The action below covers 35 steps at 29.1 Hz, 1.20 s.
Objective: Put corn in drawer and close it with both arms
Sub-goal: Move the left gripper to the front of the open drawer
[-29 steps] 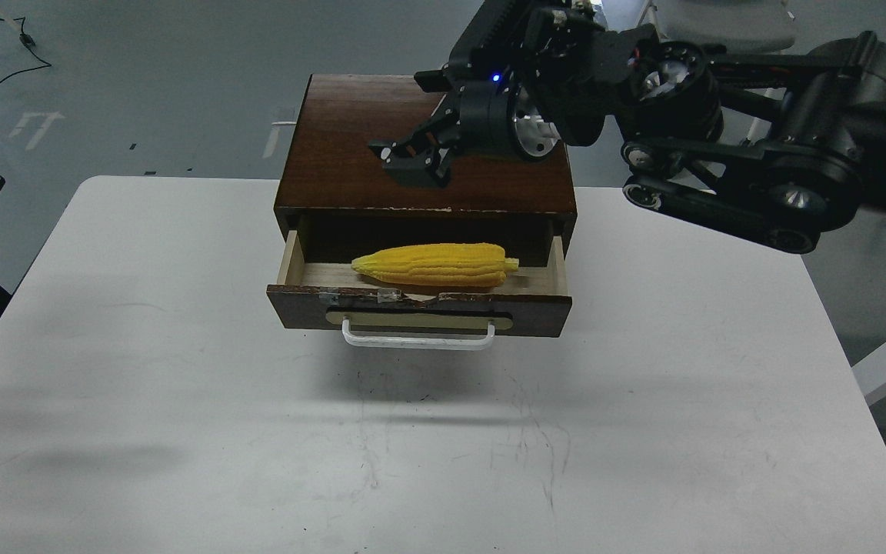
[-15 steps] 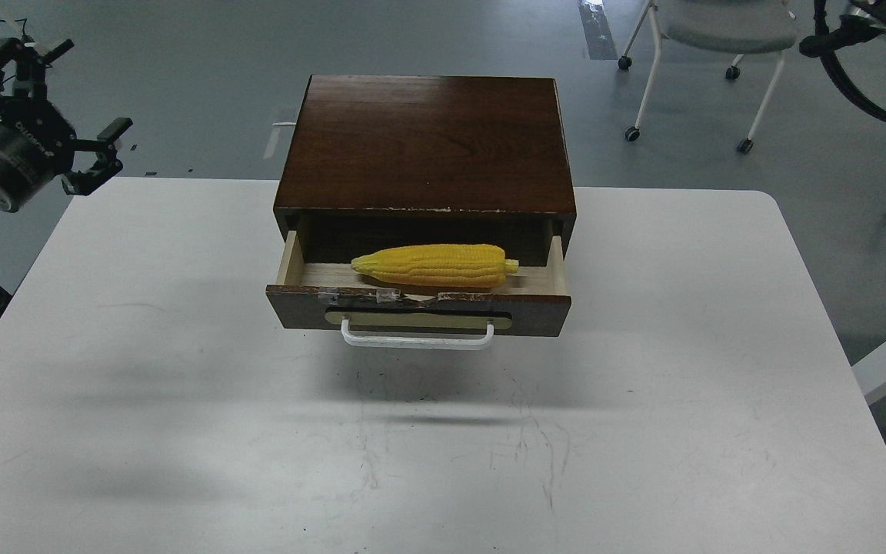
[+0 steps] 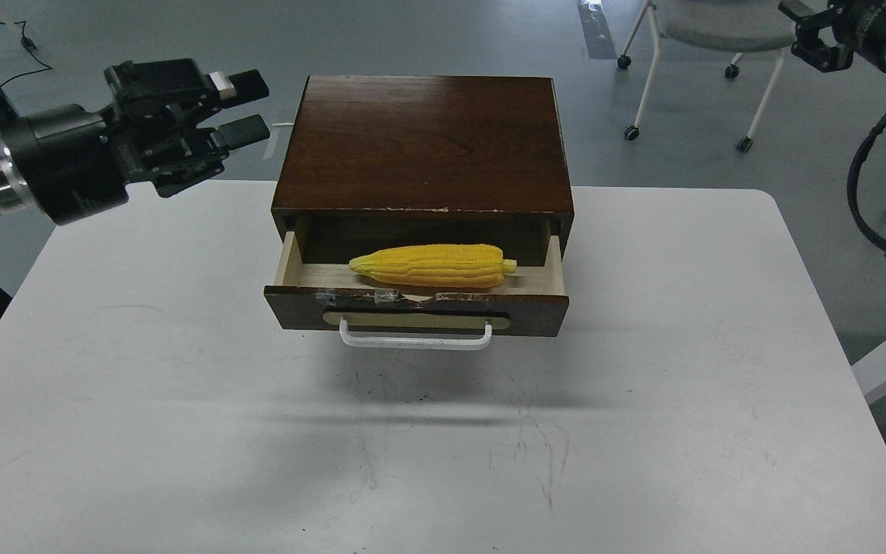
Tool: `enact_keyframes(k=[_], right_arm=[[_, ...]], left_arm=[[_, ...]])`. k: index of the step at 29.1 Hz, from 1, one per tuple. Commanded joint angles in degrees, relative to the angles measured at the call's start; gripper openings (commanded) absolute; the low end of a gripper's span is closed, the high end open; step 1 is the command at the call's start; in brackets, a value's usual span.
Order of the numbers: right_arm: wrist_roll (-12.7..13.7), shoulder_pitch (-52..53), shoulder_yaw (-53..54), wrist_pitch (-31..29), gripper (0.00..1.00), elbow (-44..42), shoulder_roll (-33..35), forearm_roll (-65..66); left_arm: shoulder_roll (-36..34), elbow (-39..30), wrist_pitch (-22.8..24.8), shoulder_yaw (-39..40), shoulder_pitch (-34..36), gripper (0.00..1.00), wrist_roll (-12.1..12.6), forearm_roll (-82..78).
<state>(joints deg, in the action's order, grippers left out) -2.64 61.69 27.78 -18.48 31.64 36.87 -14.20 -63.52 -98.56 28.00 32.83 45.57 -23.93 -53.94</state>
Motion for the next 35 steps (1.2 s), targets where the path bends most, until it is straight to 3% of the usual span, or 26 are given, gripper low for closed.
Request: enact_keyframes(k=[1,6,13,25,35], right_arm=[[-1.7,-8.0,8.5,-2.0,0.99,-0.5,-1.1,-8.2],[-2.7,-14.1,13.3,-9.5,1.0,-3.1,-7.7,-10.1],[-2.8,-15.2,18.5,-9.5,1.0,-10.0,-14.1,-10.1],[-2.9,-15.2,18.5,-9.5,1.0,-10.1,-13.7,-10.0],[-2.9,-16.0,18.3,-9.5,1.0,-10.0,-13.8,-10.0]], left_arm=[[1.5,-2.4,0.0,-3.7,-0.9,0.0,-2.8,-10.2],[5.3,-2.3,0.0,-5.2,-1.0,0.0,-3.0,-19.7],[9.6,-2.3,0.0,-9.7,-2.2,0.0,-3.1,-35.1],[17.7,-0.9,0.0,-9.9,-2.4,0.0,-2.6,-59.8],[19.0,2.4,0.0,-9.2,-1.7,0.0,-2.0,-62.2]])
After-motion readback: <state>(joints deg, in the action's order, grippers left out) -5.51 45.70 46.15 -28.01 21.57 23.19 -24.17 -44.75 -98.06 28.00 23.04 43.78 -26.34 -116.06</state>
